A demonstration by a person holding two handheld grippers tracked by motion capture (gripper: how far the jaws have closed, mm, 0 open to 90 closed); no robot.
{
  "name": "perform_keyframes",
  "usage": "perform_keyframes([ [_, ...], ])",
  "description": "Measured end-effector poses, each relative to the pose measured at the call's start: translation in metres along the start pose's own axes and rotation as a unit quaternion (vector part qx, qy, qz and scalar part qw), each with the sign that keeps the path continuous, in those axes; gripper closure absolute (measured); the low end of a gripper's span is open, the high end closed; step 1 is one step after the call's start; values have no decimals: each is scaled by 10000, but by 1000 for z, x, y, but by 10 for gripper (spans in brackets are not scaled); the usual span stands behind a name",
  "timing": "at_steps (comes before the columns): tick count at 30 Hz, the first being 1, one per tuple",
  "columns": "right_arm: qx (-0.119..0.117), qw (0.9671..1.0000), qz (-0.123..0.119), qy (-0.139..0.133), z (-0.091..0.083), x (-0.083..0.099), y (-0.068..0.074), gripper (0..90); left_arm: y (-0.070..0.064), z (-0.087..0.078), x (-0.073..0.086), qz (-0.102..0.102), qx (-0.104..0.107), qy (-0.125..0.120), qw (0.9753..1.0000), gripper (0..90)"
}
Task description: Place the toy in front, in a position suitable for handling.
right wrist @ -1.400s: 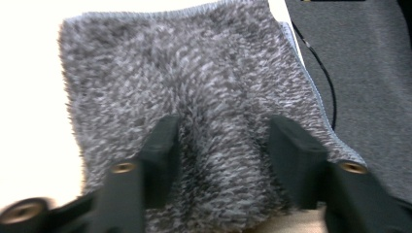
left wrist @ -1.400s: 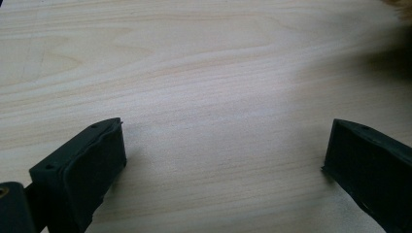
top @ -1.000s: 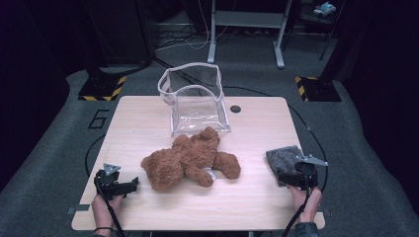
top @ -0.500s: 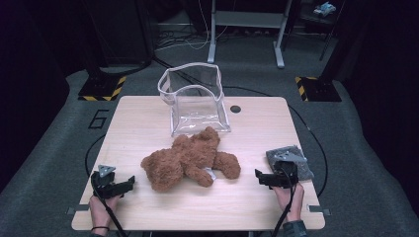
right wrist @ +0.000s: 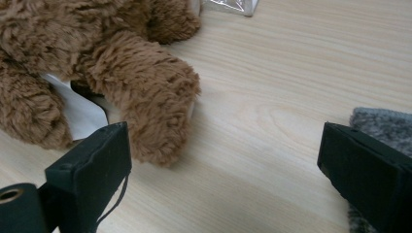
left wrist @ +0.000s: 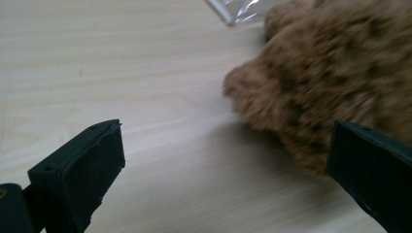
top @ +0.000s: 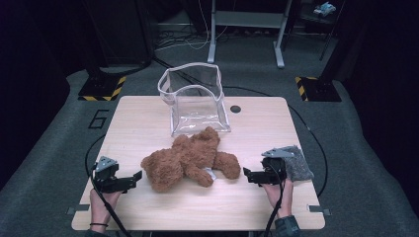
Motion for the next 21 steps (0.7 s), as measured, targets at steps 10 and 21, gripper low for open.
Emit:
perform_keyframes([
  [10,-190,9996,-189,13,9,-18,21,49,-47,9,-37,463,666,-19,9967,3],
  [21,-442,9985,-282,-130,21,-44,46,51,-65,41,-28,751,949,416,9918,115],
])
Point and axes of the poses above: each handheld gripper's, and its own axes: z roughly forward along the jaws, x roughly out of its underside, y roughly to its left, the point moved 8 cm from there along z, roughly forward along the jaws, and after that the axes turned 6 degrees about x, right-handed, at the moved point
